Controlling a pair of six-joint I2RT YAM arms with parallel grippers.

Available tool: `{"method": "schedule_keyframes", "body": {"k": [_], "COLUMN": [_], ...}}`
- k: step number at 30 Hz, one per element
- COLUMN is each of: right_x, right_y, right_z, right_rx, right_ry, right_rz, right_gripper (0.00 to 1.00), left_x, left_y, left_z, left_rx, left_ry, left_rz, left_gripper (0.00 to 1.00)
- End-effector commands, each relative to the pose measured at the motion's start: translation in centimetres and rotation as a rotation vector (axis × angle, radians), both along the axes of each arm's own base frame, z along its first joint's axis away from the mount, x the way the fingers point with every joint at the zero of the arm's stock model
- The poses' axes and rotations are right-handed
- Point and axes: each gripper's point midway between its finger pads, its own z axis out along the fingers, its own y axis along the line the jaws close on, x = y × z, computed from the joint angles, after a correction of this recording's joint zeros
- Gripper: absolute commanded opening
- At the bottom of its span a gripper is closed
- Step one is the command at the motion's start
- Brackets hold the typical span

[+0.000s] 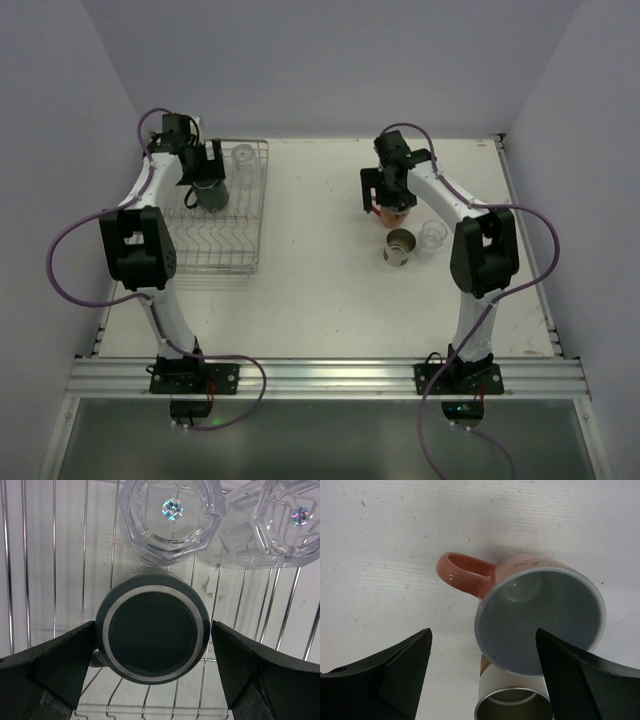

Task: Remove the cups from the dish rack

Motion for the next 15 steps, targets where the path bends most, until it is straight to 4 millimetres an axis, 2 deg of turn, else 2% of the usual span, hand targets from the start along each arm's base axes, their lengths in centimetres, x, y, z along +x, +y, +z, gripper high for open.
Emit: {"method": "schedule_keyframes", "body": {"k": [1,15], "right_x": [0.1,-0.2], "right_y": [0.7,0.7], "right_z": [1.8,2.6], "right_rx": [0.048,0.057], "right_ry": [-0.057,-0.076], "right_rz": [0.001,0.001], "right_gripper": [0.86,0.86], "left_x": [0.6,0.5], "left_y": [0.7,0.4], "left_z": [0.4,-2.1], "left_rx": [0.023,0.007], "left_ry": [-0.004,0.053], "left_rz": [0.0,-0.017], "left_gripper": [1.0,1.0]}}
